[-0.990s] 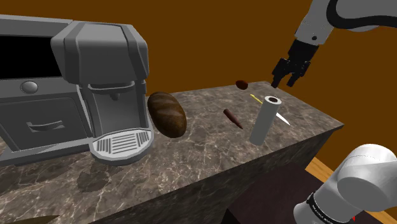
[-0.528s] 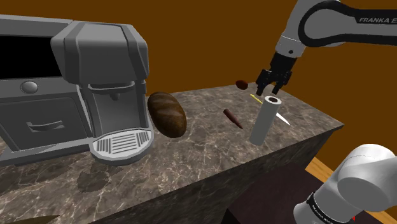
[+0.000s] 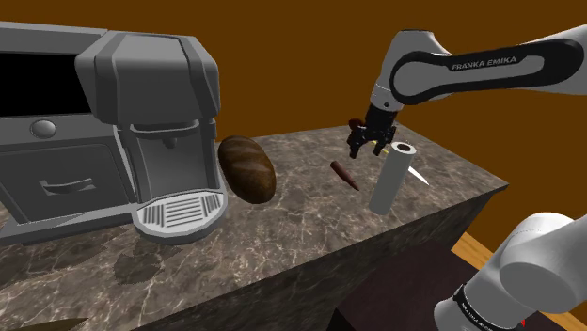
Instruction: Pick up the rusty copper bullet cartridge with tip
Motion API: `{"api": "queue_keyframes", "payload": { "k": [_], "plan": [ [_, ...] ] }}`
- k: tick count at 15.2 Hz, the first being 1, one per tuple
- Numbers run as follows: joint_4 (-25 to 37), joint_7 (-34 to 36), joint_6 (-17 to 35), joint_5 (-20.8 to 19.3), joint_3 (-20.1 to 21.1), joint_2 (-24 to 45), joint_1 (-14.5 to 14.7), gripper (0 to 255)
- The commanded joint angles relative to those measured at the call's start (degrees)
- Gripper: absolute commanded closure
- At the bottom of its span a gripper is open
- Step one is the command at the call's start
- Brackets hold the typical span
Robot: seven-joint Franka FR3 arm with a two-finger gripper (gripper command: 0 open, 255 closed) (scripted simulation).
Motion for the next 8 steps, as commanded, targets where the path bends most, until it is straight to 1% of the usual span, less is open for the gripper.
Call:
{"api": "queue_keyframes", "payload": {
  "k": [1,4,8],
  "plan": [
    [-0.27,0.85,3.75,0.14,0.59,3.71,0.2,0],
    [0.62,1.9,8.01,0.15,1.21,9.26,0.39,0],
    [-1.36,1.75,11.26,0.25,1.23,10.54,0.43,0]
  ]
}}
